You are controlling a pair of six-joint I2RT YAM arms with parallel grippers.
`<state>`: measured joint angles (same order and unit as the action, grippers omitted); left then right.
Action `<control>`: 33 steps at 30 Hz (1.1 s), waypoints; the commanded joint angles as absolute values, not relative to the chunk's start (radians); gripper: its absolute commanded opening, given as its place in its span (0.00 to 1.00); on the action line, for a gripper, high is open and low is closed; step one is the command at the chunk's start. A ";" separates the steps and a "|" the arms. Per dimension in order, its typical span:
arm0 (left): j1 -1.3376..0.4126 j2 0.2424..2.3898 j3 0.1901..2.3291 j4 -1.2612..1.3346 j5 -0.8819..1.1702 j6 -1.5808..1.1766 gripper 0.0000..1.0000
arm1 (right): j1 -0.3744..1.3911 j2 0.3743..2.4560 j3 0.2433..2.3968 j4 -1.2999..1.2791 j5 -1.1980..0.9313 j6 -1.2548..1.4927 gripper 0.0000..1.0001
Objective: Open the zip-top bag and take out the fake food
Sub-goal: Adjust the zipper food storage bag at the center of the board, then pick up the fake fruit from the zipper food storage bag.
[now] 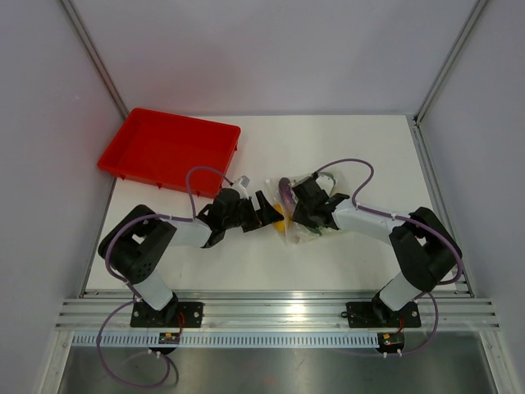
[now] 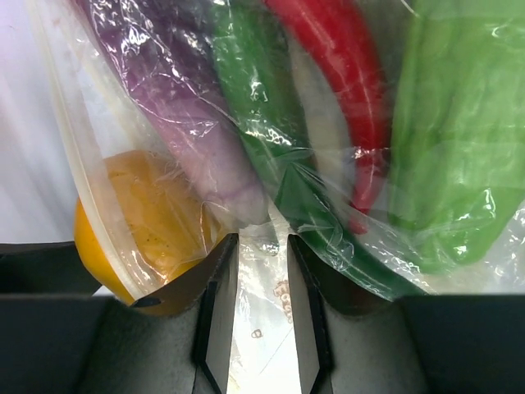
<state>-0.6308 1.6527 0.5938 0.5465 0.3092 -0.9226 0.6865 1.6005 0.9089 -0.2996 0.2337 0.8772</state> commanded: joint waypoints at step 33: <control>-0.575 1.766 0.600 0.801 0.299 -1.009 0.84 | 0.690 1.658 0.933 -0.189 0.158 0.851 0.33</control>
<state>-0.5777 1.7508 0.5949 0.7063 0.2802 -0.9916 0.6865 1.6512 0.9089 -0.2203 0.1719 0.8600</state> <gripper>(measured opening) 0.844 0.338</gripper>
